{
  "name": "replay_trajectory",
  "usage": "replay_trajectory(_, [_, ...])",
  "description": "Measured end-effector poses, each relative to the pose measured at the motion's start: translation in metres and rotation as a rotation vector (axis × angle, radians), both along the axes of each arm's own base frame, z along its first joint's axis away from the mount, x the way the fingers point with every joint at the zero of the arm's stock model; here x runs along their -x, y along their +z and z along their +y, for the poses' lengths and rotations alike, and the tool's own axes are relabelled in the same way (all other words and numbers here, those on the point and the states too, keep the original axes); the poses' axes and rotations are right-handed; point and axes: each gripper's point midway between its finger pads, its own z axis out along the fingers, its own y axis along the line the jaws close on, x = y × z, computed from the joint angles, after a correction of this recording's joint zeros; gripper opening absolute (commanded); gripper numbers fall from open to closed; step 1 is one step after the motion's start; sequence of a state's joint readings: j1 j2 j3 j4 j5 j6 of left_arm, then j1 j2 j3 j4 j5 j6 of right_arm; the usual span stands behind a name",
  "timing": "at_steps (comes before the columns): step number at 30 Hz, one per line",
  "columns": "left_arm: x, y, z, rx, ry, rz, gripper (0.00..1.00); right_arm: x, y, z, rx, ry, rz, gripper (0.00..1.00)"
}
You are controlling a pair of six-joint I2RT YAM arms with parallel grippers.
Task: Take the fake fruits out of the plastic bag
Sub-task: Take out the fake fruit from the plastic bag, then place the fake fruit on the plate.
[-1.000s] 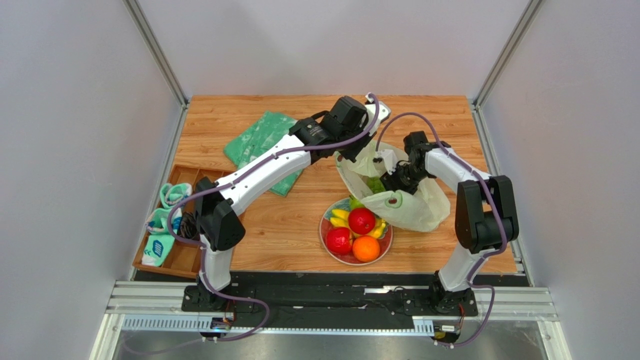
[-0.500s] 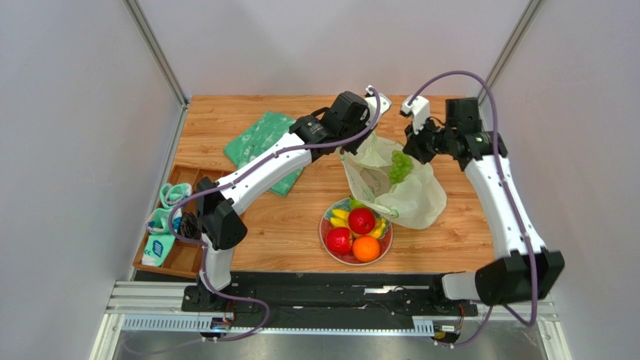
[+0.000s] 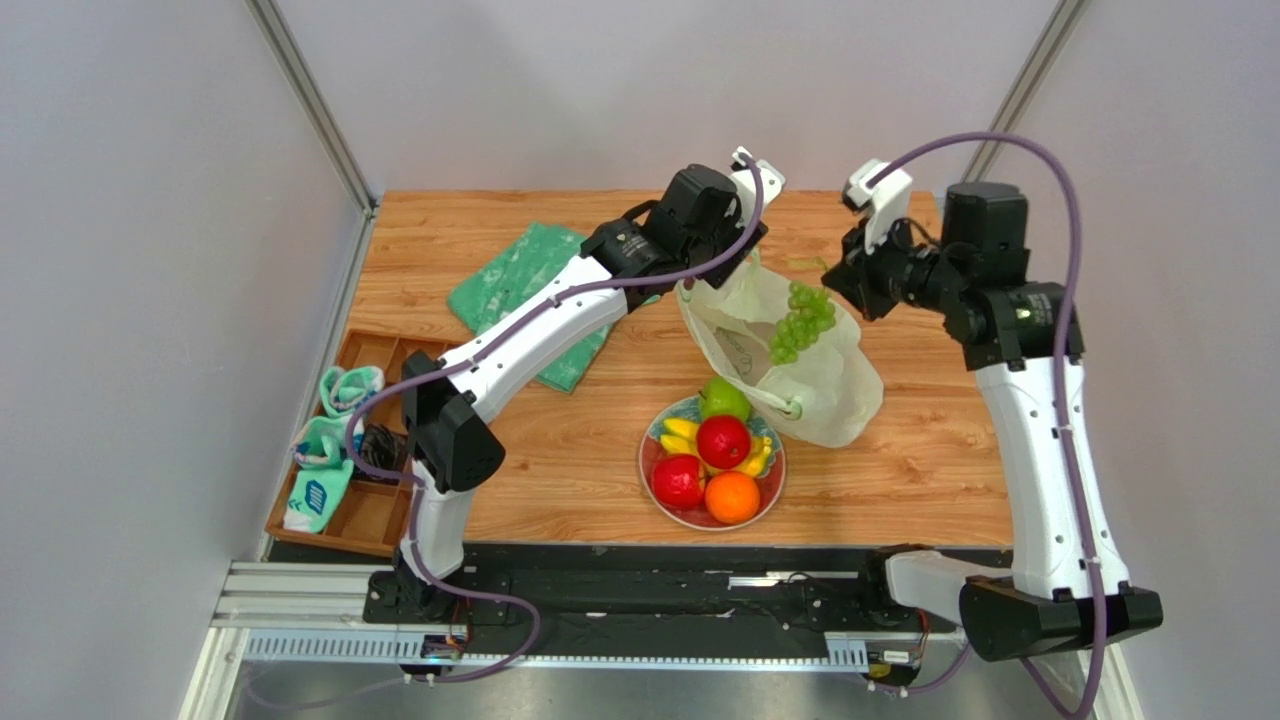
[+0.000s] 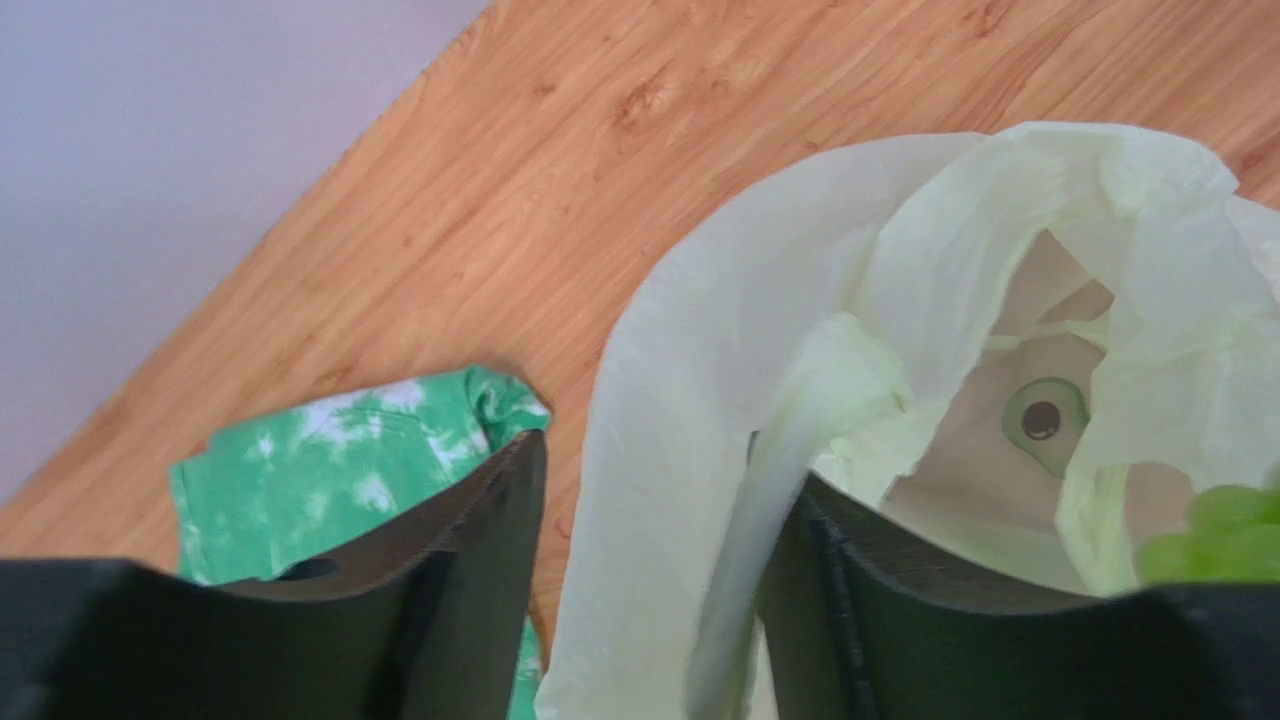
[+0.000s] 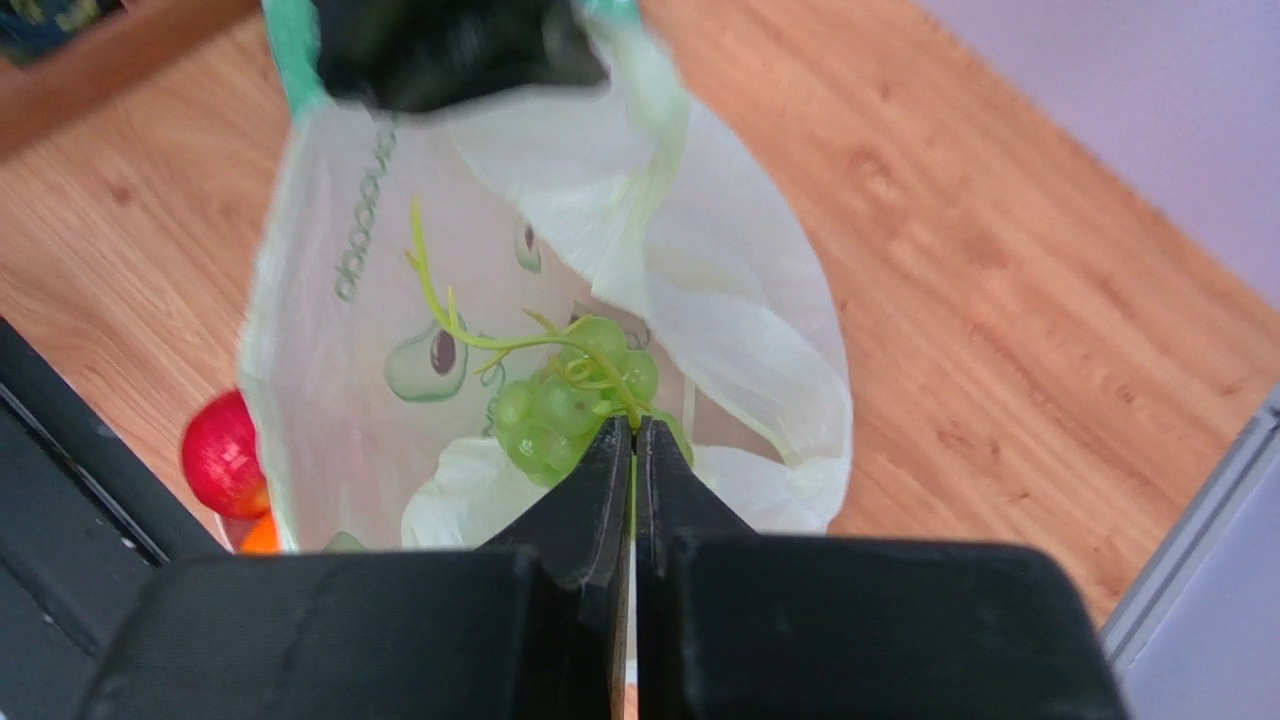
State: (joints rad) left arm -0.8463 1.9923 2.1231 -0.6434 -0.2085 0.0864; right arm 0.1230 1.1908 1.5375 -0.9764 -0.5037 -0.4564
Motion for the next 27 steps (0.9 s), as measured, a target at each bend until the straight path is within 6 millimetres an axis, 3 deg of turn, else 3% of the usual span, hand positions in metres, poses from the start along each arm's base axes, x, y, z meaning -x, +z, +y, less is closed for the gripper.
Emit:
replay_trajectory(2, [-0.003,-0.004,0.0,-0.009,-0.009,0.005,0.99,0.002,0.039,0.003,-0.039,-0.003,-0.068,0.0])
replay_trajectory(3, [-0.005,-0.006,0.001,-0.004,-0.009,0.014,0.99,0.005,0.072,0.006,-0.069,0.003,-0.134,0.0])
replay_trajectory(7, [-0.012,-0.003,0.008,0.008,-0.016,0.023,0.99,0.031,0.153,0.02,-0.149,0.064,-0.305,0.0])
replay_trajectory(9, [-0.015,0.004,0.017,0.018,-0.01,0.021,0.99,0.05,0.176,0.032,-0.185,0.12,-0.343,0.0])
replay_trajectory(11, [-0.016,0.019,0.031,0.035,0.003,0.007,0.99,0.069,0.184,0.047,-0.211,0.193,-0.339,0.0])
replay_trajectory(16, [0.002,0.074,0.091,0.069,0.061,-0.087,0.99,0.091,0.168,0.077,-0.233,0.319,-0.235,0.0])
replay_trajectory(20, [0.024,0.114,0.165,0.076,0.165,-0.198,0.99,0.093,0.136,0.111,-0.217,0.417,-0.098,0.0])
replay_trajectory(23, [0.033,0.122,0.22,0.082,0.257,-0.224,0.99,0.097,0.106,0.139,-0.187,0.496,0.011,0.0])
replay_trajectory(27, [0.039,0.106,0.289,0.079,0.395,-0.192,0.97,0.101,0.071,0.166,-0.145,0.567,0.119,0.0])
